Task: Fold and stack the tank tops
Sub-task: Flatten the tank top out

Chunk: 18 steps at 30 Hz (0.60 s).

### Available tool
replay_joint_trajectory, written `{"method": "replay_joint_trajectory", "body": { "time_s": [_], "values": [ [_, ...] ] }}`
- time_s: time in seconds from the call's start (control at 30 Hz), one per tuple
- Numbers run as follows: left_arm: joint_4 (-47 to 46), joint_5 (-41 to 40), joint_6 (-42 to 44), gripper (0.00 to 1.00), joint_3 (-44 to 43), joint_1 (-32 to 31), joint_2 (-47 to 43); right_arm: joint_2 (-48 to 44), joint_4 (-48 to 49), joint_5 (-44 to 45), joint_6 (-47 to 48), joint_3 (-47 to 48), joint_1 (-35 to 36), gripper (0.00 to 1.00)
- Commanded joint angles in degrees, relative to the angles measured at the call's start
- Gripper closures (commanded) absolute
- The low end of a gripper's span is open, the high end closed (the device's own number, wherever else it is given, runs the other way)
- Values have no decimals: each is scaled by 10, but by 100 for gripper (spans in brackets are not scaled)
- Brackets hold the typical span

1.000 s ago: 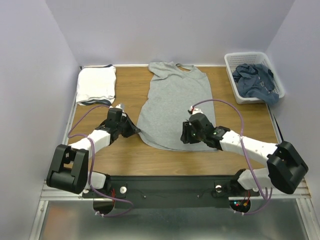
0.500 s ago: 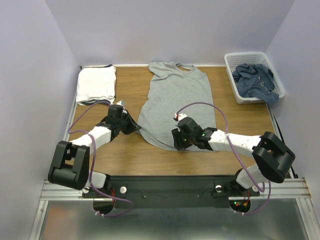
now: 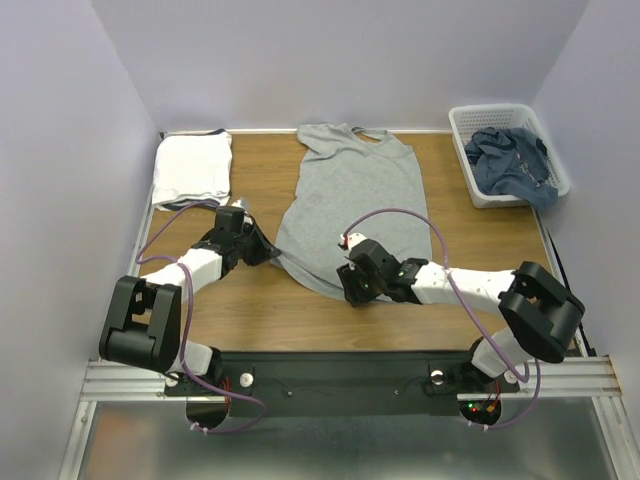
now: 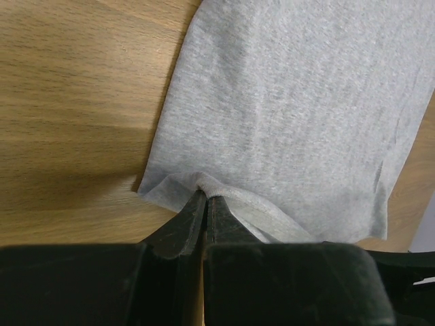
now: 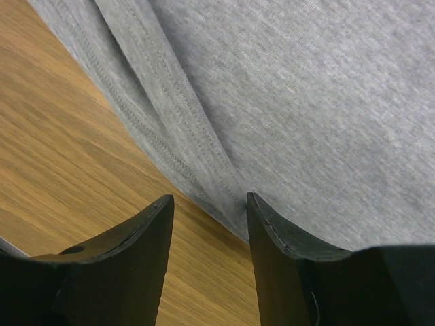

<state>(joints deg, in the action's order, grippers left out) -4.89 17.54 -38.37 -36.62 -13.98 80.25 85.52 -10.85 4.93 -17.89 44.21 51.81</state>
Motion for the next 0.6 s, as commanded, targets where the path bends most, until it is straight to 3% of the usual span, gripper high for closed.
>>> {"method": "replay_joint_trajectory", "body": {
  "time_s": [0.0, 0.23, 0.37, 0.57],
  "values": [
    [-8, 5, 10, 90, -22, 5, -3, 16, 26, 21, 10, 33, 7, 49],
    [-7, 7, 11, 90, -19, 7, -4, 29, 25, 84, -5, 52, 7, 68],
    [-7, 8, 13, 90, -18, 7, -6, 46, 22, 100, -6, 69, 7, 73],
    [-7, 13, 18, 90, -15, 8, -7, 38, 16, 135, -17, 76, 7, 96]
  ]
}}
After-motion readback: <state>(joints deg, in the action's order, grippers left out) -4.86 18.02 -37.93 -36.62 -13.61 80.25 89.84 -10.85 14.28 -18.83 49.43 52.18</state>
